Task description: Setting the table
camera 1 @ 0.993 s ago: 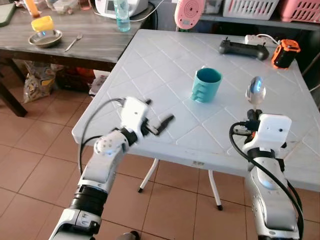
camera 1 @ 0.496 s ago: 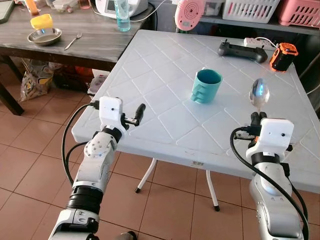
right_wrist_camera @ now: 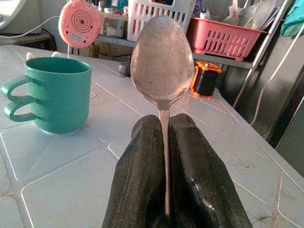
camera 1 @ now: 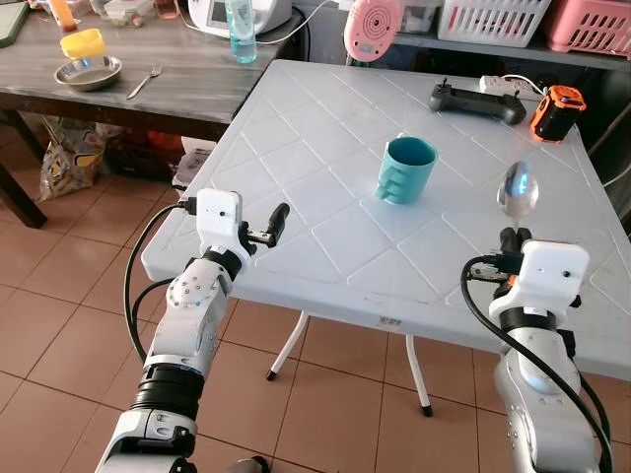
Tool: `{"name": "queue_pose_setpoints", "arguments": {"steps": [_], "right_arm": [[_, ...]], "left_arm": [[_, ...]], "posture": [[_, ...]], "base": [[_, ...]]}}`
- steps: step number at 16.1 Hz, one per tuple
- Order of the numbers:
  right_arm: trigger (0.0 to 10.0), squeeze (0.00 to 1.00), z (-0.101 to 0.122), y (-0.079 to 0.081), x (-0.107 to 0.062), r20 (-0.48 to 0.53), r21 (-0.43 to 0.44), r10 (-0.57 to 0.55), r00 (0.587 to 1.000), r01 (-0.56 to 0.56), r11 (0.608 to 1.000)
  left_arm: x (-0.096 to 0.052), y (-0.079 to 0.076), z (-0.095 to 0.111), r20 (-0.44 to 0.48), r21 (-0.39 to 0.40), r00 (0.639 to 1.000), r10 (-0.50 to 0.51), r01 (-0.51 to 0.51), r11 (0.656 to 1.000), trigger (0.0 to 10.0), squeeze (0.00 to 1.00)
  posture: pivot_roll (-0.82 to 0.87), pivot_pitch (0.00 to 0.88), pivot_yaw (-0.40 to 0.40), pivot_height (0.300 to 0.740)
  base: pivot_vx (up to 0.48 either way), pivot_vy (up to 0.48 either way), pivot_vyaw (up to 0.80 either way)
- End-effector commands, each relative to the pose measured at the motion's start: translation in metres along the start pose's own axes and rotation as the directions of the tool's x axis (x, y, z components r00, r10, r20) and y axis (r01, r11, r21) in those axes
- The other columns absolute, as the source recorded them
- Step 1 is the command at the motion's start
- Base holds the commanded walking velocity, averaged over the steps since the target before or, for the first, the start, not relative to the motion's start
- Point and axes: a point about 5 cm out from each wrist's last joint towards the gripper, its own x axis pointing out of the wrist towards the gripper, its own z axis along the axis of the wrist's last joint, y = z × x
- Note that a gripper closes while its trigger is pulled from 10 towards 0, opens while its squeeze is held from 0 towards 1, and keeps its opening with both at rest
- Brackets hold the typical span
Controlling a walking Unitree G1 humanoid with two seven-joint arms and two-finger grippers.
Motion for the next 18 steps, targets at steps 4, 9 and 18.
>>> {"name": "queue_pose_setpoints", "arguments": {"steps": [4,9,18], "right_arm": [[10.0,0.0,-0.002,-0.009,-0.011,-0.01,-0.003,-0.018,1.0,0.017,1.0],[10.0,0.0,-0.009,-0.014,-0.019,-0.045,-0.011,-0.018,0.999,0.018,1.0],[10.0,0.0,-0.011,-0.011,-0.022,-0.051,-0.003,-0.02,0.998,0.02,1.0]], "left_arm": [[-0.021,0.015,-0.011,-0.055,0.015,0.998,0.025,-0.024,1.0,10.0,0.0],[-0.047,0.032,-0.022,-0.108,0.049,0.991,0.077,-0.072,0.996,10.0,0.0],[-0.06,0.034,-0.024,-0.154,0.079,0.986,0.055,-0.043,0.996,10.0,0.0]], "posture": [[0.17,0.109,-0.039,0.74],[0.2,0.118,-0.053,0.74],[0.21,0.124,-0.038,0.74]], "base": [[0.0,0.251,0.0],[0.0,0.335,0.0],[0.0,0.389,0.0]]}}
